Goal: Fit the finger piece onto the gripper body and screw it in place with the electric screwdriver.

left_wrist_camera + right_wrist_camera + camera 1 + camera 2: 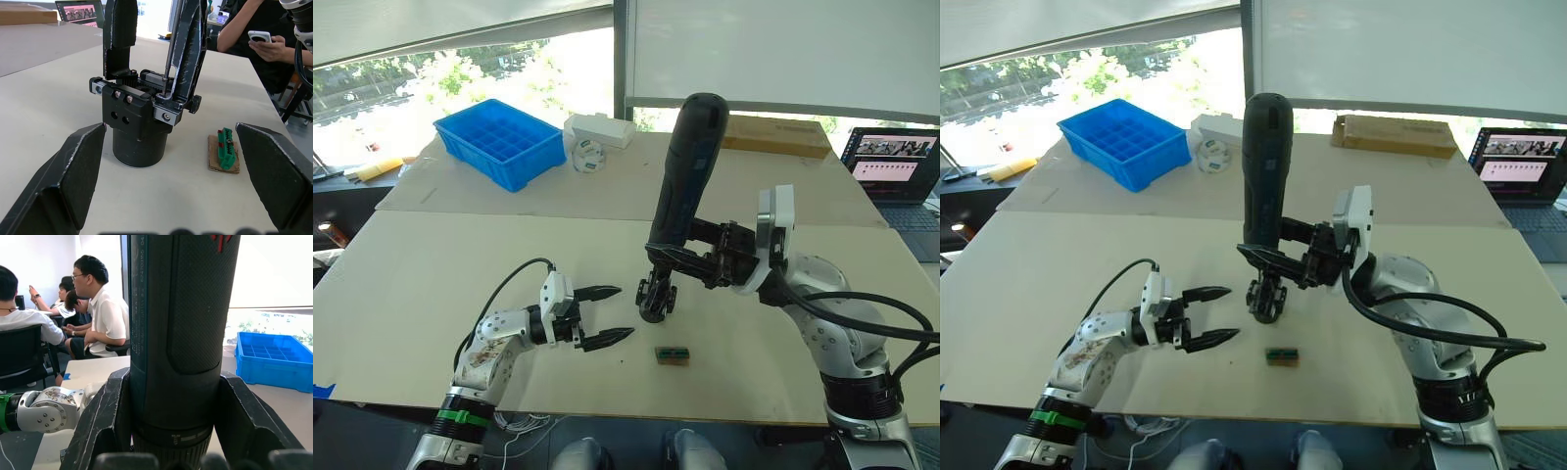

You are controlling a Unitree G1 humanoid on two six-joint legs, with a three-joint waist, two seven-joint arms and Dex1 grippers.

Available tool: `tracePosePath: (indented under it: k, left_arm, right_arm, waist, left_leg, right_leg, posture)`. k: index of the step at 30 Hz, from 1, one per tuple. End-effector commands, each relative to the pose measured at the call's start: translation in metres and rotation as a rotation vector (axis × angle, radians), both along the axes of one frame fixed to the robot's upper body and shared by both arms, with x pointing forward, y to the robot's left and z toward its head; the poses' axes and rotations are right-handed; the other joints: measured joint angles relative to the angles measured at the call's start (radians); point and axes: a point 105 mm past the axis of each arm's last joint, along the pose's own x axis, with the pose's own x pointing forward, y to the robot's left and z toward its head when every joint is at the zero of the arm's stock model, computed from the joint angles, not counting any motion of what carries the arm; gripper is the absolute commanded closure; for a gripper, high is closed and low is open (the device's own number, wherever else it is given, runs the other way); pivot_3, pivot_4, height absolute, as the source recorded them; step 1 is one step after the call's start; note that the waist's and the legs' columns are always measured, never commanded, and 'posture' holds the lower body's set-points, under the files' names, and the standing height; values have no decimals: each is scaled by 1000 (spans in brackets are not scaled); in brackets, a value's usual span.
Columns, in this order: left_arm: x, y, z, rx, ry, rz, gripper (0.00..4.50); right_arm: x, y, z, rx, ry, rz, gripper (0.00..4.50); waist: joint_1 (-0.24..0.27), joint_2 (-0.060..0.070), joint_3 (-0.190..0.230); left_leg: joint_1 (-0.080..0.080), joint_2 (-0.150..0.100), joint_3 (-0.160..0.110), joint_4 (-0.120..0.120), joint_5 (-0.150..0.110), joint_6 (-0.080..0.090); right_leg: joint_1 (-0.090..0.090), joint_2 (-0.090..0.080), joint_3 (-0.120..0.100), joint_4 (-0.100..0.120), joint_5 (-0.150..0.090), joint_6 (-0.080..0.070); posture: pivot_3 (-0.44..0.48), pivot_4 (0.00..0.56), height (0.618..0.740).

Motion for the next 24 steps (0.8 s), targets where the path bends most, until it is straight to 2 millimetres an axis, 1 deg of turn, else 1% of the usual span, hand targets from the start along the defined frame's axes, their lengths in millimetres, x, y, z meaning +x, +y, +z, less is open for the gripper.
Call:
tracePosePath:
  k: [1, 24]
  left_arm:
    - [-2, 1, 8, -10, -46, -6, 0]
    - [-4, 1, 7, -15, -41, -4, 0]
  right_arm:
    - [-8, -1, 14, 31, -80, 7, 2586]
    - [-5, 1, 13, 41, -84, 4, 2586]
  waist:
    - [0, 0, 0]
    - [-2, 0, 0]
  left_leg:
    - [0, 0, 0, 0, 0, 0]
    - [0, 0, 0, 0, 0, 0]
  right_leg:
    - [0, 0, 0, 0, 0, 0]
    - [0, 0, 0, 0, 0, 0]
  posture:
    - [0, 150, 740]
    - [0, 150, 740]
